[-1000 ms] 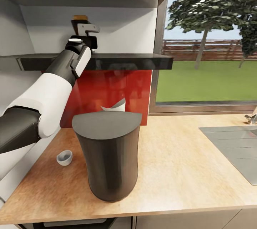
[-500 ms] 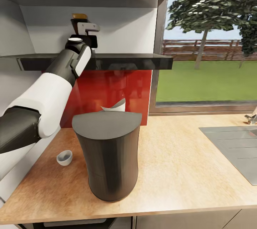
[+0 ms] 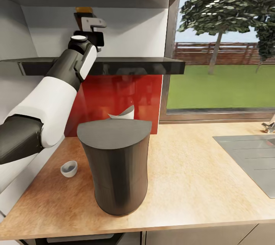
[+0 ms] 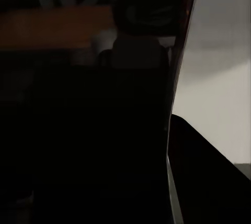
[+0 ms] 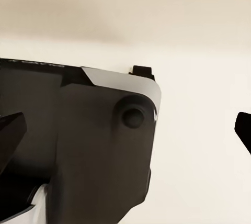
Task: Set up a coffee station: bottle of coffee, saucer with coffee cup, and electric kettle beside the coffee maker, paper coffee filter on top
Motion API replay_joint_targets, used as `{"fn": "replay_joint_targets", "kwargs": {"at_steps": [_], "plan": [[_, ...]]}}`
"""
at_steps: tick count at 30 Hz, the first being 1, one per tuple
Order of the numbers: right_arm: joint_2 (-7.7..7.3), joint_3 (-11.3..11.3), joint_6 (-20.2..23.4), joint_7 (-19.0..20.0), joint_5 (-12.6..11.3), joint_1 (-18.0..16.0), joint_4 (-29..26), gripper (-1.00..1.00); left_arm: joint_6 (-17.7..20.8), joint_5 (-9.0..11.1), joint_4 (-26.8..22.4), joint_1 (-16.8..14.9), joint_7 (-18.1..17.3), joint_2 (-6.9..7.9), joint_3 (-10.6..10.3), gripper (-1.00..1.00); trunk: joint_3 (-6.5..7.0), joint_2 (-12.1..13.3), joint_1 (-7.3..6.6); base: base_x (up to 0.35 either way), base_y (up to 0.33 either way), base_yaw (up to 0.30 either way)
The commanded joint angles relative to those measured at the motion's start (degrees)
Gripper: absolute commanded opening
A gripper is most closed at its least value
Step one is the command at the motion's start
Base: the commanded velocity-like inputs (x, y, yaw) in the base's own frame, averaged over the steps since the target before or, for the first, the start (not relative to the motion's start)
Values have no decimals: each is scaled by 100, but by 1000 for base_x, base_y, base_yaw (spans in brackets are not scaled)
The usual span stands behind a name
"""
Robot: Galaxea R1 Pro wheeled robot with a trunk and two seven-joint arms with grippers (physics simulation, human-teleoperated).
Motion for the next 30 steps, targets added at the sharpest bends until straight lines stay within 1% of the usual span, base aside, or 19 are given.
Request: {"fn": "replay_joint_targets", "kwargs": {"at_steps": [1, 6, 9, 25, 30], "plan": [[-5, 44, 32, 15, -61, -2, -13, 100, 24, -2, -5, 12, 49, 3, -31, -100, -13, -13, 4, -56, -30, 0], [-10, 22, 32, 10, -73, -2, -13, 100, 32, -264, -5, 93, 55, -9, -18, -100, -13, -13, 4, -178, -128, -48], [-11, 16, 32, 10, -81, -5, -18, 100, 33, -338, -5, 102, 51, -14, -12, -100, -13, -13, 4, -227, -175, -215], [-6, 23, 32, 10, -83, -3, -14, 100, 27, -355, 47, 105, 73, -36, 7, -100, -13, -13, 4, -215, -210, -265], [-8, 23, 32, 10, -83, -3, -14, 100, 22, -330, 48, 105, 76, -54, 9, -100, -13, -13, 4, -203, -219, -268]]}}
